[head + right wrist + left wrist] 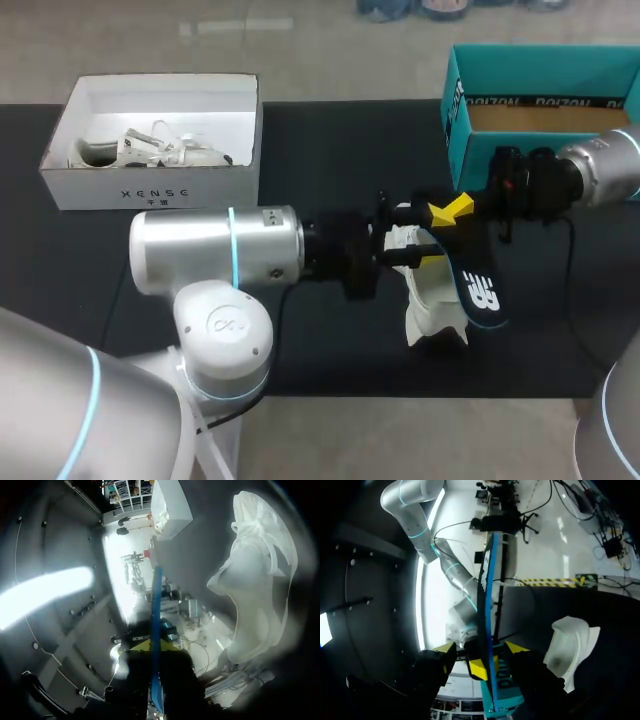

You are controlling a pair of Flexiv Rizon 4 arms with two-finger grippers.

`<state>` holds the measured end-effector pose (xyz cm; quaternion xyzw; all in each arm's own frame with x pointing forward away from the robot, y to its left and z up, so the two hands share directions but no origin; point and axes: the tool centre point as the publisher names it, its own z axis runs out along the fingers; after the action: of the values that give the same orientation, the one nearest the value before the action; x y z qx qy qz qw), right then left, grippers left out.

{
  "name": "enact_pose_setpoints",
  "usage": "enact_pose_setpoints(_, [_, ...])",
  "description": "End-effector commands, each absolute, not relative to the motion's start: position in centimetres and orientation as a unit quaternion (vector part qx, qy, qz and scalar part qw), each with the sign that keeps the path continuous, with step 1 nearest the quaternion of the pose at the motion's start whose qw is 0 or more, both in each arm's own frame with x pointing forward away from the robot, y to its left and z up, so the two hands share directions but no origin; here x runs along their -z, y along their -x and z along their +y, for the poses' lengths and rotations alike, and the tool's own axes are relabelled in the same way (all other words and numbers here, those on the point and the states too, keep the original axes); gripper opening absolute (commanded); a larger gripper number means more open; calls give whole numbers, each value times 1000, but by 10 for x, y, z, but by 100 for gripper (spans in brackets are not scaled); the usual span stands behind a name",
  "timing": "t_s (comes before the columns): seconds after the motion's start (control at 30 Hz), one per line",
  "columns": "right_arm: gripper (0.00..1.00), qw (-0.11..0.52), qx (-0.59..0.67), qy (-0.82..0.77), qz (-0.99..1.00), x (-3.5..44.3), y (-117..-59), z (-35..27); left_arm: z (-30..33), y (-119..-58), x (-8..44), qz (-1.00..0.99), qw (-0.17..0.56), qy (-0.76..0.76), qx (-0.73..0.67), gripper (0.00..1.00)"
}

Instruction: Take the shoe out of the shoebox, open the shoe tongue, remove and reinsert the insole, then place the shoe into the shoebox

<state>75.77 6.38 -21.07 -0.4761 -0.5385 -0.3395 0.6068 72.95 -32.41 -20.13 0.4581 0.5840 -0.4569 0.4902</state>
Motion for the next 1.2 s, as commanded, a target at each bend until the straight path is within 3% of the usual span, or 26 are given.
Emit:
enact_pose_setpoints(0.03, [0,606,339,477,-539,211,-757,64,-331,-735,203,583,489,-458,460,56])
enact_pose_setpoints(0.2, [0,606,339,477,-539,211,-757,64,-333,-736,203,582,488,-458,462,27])
enact_pose_setpoints(0.57, [0,606,339,477,-539,211,-757,64,-331,-730,202,583,488,-455,463,22])
enact_pose_setpoints(0.6, [0,606,339,477,-539,211,-757,64,-332,-729,203,583,488,-455,463,18])
enact_pose_setpoints(0.67, [0,606,339,477,-539,211,-757,64,-332,-729,203,584,487,-455,463,0])
enact_pose_setpoints(0.97, [0,606,339,477,-539,211,-757,64,-335,-732,205,589,482,-452,465,0])
enact_pose_setpoints(1.03, [100,606,339,477,-539,211,-757,64,-335,-733,206,591,481,-450,466,0])
enact_pose_setpoints(1.2, [100,542,365,530,-540,221,-761,22,-334,-735,205,592,478,-450,468,0])
